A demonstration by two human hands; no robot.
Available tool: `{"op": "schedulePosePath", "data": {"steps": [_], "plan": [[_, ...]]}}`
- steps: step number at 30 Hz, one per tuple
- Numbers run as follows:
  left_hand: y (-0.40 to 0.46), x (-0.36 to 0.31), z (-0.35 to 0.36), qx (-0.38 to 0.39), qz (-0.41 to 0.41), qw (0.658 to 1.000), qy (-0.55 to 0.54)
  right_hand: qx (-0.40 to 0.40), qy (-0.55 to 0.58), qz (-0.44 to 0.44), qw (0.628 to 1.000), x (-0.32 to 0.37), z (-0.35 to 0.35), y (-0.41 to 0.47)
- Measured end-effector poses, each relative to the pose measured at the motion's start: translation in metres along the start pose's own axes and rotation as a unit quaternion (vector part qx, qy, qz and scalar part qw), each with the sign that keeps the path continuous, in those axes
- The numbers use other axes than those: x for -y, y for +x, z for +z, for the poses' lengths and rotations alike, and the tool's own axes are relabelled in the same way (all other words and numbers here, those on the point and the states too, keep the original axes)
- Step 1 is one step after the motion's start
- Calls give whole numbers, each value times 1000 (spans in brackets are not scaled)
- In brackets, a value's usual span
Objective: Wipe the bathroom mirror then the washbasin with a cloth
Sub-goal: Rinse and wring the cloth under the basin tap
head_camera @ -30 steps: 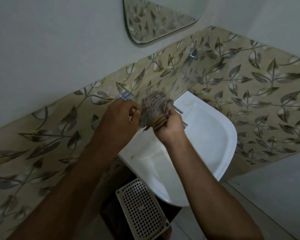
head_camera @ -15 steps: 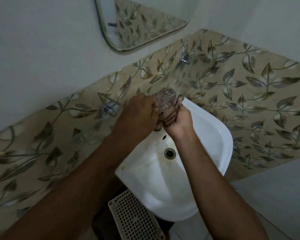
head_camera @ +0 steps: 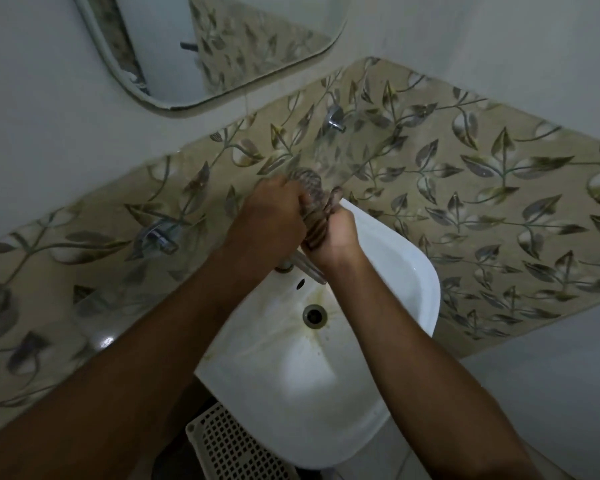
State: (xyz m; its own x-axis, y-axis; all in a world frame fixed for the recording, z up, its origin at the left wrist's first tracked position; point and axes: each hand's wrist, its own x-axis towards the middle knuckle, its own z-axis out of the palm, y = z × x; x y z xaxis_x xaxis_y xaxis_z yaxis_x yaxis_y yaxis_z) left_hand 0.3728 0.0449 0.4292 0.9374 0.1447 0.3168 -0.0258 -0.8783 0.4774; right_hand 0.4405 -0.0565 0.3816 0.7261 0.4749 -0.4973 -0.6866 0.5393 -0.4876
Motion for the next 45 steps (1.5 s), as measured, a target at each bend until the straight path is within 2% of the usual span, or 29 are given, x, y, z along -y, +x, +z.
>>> {"op": "schedulePosePath", "data": {"steps": [3, 5, 10, 15, 19, 22, 28, 35, 37, 41, 43, 45], "plan": [[14, -1, 6, 30, -22, 999, 4, -48, 40, -90, 994, 35, 5, 15], [21, 0, 11, 31, -33, 999, 10, -64, 40, -90, 993, 41, 2, 29], [32, -1, 20, 23, -31, 999, 11, 0, 1, -60, 998, 41, -2, 34], [29, 11, 15, 1, 13, 1000, 8, -22, 63, -125, 990, 98, -2, 63], [33, 8, 11, -43, 37, 998, -3, -48, 72, -138, 987, 129, -11, 88], [40, -1, 9, -29, 21, 999, -22, -35, 74, -171, 982, 132, -2, 77], [40, -11, 13, -24, 15, 1000, 4, -86, 83, -191, 974, 154, -8, 90], [32, 6, 9, -21, -19, 1000, -6, 9, 75, -139, 987, 104, -7, 81], [27, 10, 4, -22, -30, 999, -10, 55, 60, -106, 991, 83, -6, 72], [10, 20, -11, -74, -23, 997, -13, 143, 37, 4, 989, 22, -5, 48], [0, 23, -23, -62, -60, 996, -17, 135, 39, 25, 990, 10, -5, 39], [-15, 27, -35, -55, -101, 993, -34, 116, 60, -15, 991, 20, -13, 42]]}}
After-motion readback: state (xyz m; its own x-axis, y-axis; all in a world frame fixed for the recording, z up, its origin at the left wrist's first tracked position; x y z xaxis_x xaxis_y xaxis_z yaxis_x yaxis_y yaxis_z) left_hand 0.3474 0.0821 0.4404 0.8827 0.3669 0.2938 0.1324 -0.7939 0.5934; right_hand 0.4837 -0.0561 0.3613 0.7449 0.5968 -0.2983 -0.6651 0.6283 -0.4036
